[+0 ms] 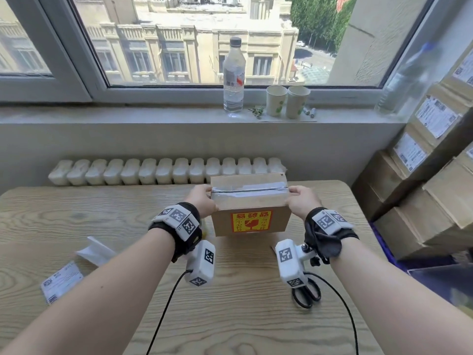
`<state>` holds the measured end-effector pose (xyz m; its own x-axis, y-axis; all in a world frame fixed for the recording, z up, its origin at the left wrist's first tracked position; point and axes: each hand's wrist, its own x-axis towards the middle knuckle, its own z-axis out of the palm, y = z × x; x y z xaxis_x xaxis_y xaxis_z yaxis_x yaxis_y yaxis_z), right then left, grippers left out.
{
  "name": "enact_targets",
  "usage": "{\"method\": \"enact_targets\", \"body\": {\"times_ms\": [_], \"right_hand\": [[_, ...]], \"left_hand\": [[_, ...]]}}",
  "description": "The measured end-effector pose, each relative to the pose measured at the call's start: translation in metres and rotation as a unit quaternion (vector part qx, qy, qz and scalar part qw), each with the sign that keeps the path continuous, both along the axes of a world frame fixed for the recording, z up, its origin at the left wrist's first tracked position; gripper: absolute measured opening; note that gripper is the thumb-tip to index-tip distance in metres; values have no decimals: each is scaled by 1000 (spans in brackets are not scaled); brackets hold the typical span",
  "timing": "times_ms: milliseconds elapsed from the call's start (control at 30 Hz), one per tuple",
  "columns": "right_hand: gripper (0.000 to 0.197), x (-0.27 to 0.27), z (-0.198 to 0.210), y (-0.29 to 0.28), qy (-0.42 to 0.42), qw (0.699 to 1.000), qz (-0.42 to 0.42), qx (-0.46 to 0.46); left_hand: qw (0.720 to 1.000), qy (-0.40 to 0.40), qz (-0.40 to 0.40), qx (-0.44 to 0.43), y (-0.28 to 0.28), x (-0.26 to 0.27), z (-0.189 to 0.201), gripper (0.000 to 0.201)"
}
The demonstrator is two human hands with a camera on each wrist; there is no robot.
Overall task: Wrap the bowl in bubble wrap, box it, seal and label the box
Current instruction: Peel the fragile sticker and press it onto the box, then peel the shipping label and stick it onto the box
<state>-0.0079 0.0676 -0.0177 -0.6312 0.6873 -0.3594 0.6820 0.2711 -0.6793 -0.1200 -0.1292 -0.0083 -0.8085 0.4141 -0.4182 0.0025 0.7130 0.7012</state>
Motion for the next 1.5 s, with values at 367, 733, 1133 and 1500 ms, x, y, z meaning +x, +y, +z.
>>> {"method": "enact_targets", "body": {"times_ms": [367, 733, 1133, 1500], "right_hand": [[30, -19, -38, 16, -49, 998, -37, 6], [16, -10, -34, 5, -66, 997, -34, 16], [28, -38, 26, -79, 24, 988, 117, 101], [17, -99, -16, -272, -77, 913, 400, -20]], "left_hand": [[998, -49, 16, -42, 6, -21, -31, 62], [994, -105, 35, -11, -10, -17, -39, 57], [999, 9, 33, -27, -67, -12, -17, 46], [984, -13, 168, -58, -266, -33, -57, 18]]}}
